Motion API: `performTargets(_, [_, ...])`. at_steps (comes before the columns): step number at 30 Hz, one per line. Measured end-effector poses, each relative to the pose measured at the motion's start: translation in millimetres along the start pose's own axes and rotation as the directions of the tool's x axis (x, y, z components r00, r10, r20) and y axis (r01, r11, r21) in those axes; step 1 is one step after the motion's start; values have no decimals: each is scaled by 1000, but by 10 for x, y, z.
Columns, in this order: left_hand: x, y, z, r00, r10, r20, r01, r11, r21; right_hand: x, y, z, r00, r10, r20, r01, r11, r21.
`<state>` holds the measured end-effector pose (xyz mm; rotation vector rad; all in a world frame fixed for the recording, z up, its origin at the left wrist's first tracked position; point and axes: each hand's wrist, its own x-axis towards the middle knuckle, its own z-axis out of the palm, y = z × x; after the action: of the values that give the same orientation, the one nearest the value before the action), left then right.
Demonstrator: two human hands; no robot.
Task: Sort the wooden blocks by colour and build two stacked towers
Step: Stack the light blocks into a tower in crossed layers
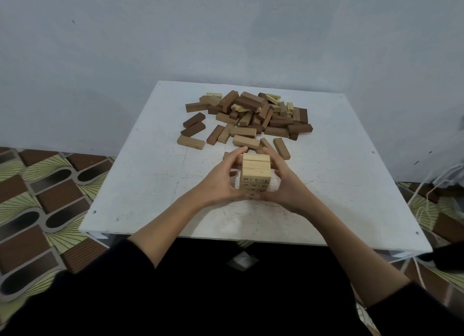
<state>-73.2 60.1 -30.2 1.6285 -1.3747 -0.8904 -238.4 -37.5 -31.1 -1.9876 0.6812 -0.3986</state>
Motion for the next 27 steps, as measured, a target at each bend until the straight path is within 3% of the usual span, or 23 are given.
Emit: performTargets(27, [11, -18, 22, 1000, -19, -5, 19, 999, -42, 17, -32, 16, 1000, 15, 5, -15, 1000, 0])
